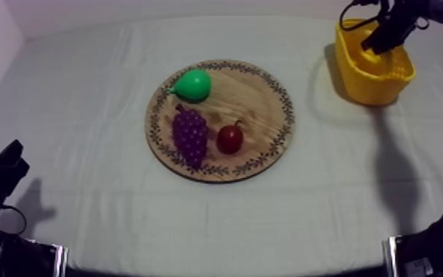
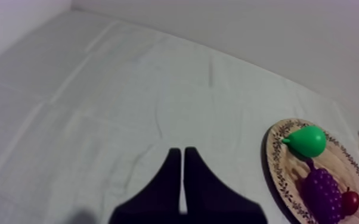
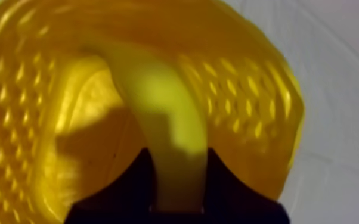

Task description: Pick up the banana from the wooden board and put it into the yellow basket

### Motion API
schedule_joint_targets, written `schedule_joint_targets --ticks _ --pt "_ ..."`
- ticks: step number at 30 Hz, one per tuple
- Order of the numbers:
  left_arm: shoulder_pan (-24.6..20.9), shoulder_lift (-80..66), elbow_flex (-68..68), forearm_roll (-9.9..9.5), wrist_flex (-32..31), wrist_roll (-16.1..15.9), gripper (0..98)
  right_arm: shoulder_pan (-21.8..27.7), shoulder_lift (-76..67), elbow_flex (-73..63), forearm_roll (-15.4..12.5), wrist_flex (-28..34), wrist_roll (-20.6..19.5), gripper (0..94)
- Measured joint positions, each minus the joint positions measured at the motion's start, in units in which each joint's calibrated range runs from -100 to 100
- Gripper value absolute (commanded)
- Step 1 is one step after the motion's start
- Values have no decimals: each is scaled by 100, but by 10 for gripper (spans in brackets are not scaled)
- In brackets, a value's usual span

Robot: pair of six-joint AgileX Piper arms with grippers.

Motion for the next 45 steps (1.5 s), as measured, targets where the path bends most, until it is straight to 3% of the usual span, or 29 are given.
schedule_joint_targets --ticks 8,13,19,26,31,33,35,38,45 --pt "0 0 0 0 0 0 1 4 -297 464 30 -101 -200 411" --pt "0 0 0 0 0 0 1 25 -494 673 57 -136 -278 409" --pt "0 0 0 0 0 0 1 49 -698 1010 123 -251 -372 333" --pt "0 0 0 0 0 0 1 81 -1215 1456 211 -531 -573 119" --pt "0 0 0 0 0 0 1 173 -1898 1946 575 -822 -1108 25" --pt "0 0 0 0 0 0 1 225 -2224 2154 591 -910 -1376 15" --pt "0 0 0 0 0 0 1 277 -2626 2408 490 -1082 -1597 10" --pt "0 0 0 0 0 0 1 286 -3262 2902 109 -1308 -1776 7" --pt "0 0 0 0 0 0 1 37 -5096 4444 -410 -1723 -1837 5"
